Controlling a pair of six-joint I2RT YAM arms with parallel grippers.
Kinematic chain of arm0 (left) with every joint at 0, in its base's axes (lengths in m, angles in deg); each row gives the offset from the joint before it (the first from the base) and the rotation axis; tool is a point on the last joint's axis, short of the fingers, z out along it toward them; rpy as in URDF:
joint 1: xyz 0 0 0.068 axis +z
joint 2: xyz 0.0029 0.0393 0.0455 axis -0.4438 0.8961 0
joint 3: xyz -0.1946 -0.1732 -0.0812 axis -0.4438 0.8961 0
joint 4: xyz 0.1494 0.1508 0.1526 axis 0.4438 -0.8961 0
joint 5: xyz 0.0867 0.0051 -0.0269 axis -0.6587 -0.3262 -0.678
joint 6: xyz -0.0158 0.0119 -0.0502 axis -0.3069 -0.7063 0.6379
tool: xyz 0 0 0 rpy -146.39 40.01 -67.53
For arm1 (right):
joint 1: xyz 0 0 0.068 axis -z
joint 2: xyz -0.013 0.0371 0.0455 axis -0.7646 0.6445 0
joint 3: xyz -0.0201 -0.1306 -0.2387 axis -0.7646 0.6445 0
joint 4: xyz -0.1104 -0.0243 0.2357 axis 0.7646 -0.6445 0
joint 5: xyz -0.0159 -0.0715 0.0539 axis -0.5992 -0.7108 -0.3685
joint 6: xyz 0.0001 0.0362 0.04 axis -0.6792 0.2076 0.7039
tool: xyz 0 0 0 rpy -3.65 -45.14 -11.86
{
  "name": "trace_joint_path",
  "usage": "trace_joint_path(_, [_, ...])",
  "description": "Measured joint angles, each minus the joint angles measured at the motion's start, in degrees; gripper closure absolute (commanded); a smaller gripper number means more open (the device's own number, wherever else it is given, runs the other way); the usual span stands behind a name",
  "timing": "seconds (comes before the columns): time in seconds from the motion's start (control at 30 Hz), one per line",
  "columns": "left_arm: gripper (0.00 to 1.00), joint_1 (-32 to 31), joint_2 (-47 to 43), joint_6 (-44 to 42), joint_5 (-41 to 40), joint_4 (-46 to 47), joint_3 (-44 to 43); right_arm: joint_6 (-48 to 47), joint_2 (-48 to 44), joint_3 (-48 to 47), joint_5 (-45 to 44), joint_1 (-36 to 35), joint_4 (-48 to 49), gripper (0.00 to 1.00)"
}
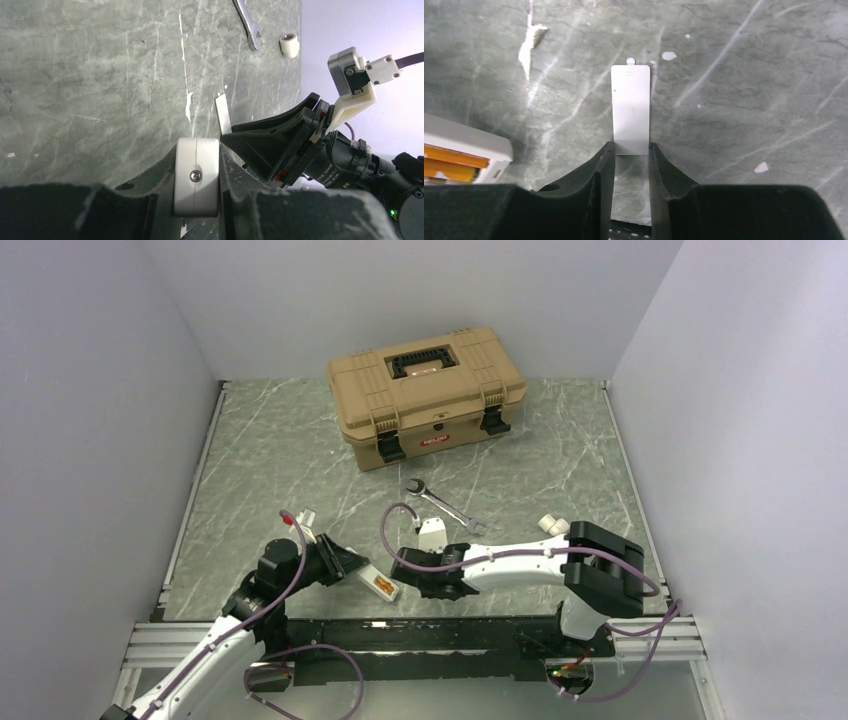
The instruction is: Load the batteries into the remote control
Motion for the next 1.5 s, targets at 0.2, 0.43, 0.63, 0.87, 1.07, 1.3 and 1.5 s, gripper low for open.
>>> trace_joint_path(0.2, [0.99, 0.0, 0.9, 0.1, 0.5, 1.4, 0.1, -0.9, -4.0, 3.5, 0.1, 0.0, -1.7, 0.73])
trace_joint_path(0.43, [0.99, 0.0, 1.5, 0.2, 0.8, 2.8, 0.2, -4.0, -12.1, 8.1, 0.7, -0.6, -2.0, 0.72])
trace_joint_path(0.63, [0.98, 0.0, 3.9, 0.2, 1.9, 5.6, 0.7, -8.1, -16.1, 9.4, 0.9, -2.4, -1.6, 0.70])
trace_joint_path(0.87, [0.98, 0.0, 6.8, 0.4, 3.9, 10.1, 1.0, -14.5, -17.8, 9.4, 0.9, -6.2, 1.1, 0.70])
trace_joint_path(1.07, [0.98, 0.0, 7.6, 1.7, 5.3, 13.3, 1.3, -20.3, -20.9, 9.5, 1.6, -7.6, 4.9, 0.69])
trace_joint_path(1.3, [0.99, 0.0, 9.7, 4.5, 6.4, 18.6, 1.3, -27.0, -23.5, 9.5, 3.9, -7.7, 8.0, 0.68])
trace_joint_path(1.5, [0.99, 0.0, 12.2, 7.1, 7.4, 23.9, 1.3, -30.7, -23.4, 8.7, 6.1, -8.0, 8.8, 0.68])
